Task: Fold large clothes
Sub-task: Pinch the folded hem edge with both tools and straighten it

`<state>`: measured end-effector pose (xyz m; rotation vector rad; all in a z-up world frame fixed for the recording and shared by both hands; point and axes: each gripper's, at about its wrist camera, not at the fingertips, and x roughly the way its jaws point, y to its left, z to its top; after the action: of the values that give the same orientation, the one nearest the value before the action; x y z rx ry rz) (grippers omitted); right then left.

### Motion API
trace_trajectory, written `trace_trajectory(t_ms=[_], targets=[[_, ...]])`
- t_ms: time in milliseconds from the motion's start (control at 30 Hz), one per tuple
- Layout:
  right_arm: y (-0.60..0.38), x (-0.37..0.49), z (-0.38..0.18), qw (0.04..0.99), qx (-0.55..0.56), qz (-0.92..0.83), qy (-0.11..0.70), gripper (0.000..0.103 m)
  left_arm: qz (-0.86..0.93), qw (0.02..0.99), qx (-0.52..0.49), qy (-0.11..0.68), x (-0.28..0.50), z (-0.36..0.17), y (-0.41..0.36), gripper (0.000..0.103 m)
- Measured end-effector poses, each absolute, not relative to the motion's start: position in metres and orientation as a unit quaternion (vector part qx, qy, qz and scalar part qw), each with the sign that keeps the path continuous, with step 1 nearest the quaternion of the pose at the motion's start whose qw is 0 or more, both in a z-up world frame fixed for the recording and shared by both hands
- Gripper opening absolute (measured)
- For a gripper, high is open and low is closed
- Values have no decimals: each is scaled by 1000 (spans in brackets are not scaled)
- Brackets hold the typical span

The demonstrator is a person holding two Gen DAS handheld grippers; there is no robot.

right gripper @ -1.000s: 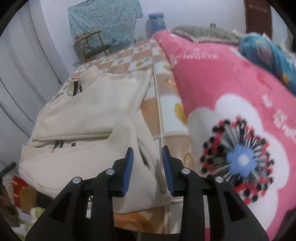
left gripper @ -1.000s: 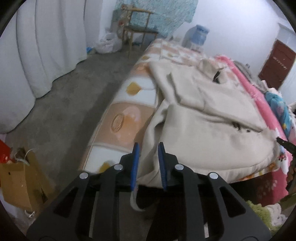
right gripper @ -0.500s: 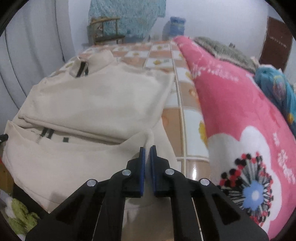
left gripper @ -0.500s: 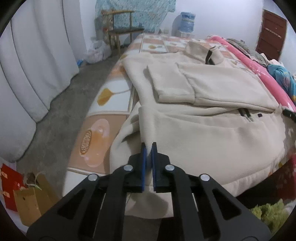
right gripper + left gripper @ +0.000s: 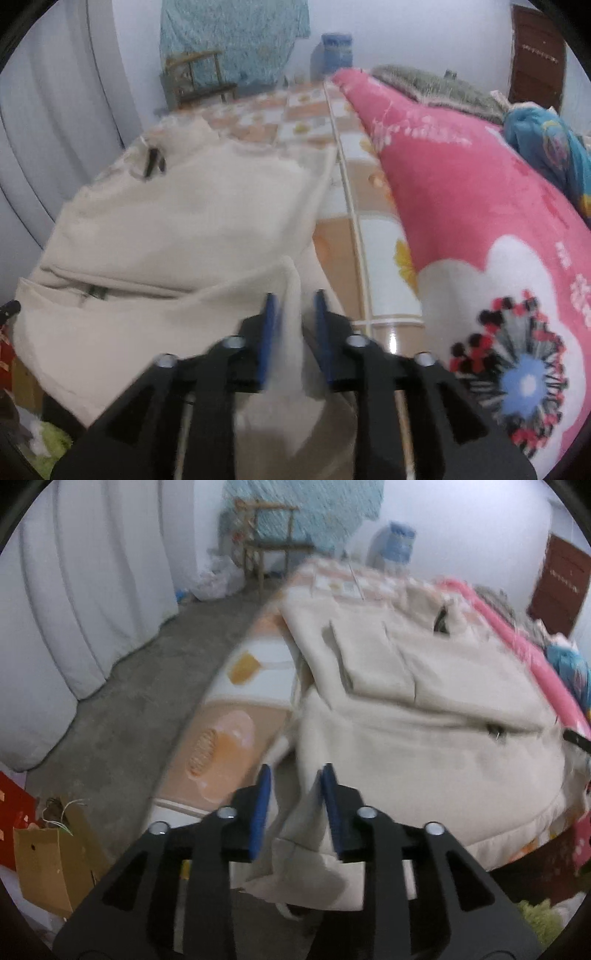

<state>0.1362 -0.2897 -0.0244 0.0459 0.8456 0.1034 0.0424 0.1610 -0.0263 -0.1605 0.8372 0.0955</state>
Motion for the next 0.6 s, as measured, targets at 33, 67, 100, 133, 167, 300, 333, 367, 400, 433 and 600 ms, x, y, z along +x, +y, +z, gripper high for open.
trace_trajectory(t_ms=[33, 67, 100, 133, 167, 300, 333, 367, 400, 433, 600], targets=[[-288, 133, -20, 912, 22, 58, 405, 43, 42, 914, -83, 394, 39, -20, 161, 31], [-283, 126, -14, 913, 20, 79, 399, 48, 28, 917, -90, 387, 37, -15, 158, 31], [-276, 122, -10, 911, 16, 100, 399, 51, 2, 919, -102, 381, 37, -12, 153, 31], [-266, 120, -10, 906, 11, 123, 406, 54, -30, 916, -115, 383, 38, -12, 146, 34], [-258, 119, -11, 900, 10, 141, 413, 57, -56, 912, -122, 388, 42, -13, 138, 36], [-214, 119, -34, 869, 1, 202, 452, 59, -134, 888, -100, 428, 58, -31, 82, 39], [-205, 120, -40, 866, -8, 199, 458, 59, -137, 886, -83, 434, 62, -37, 68, 39], [-195, 120, -49, 862, -21, 195, 467, 59, -136, 887, -71, 436, 63, -41, 57, 39], [-189, 120, -55, 860, -35, 191, 472, 59, -129, 891, -55, 432, 63, -43, 49, 39], [-184, 119, -57, 863, -50, 184, 468, 59, -119, 898, -23, 422, 63, -45, 39, 39], [-179, 114, -54, 861, -53, 193, 467, 7, -100, 909, 68, 400, 55, -46, 13, 2]])
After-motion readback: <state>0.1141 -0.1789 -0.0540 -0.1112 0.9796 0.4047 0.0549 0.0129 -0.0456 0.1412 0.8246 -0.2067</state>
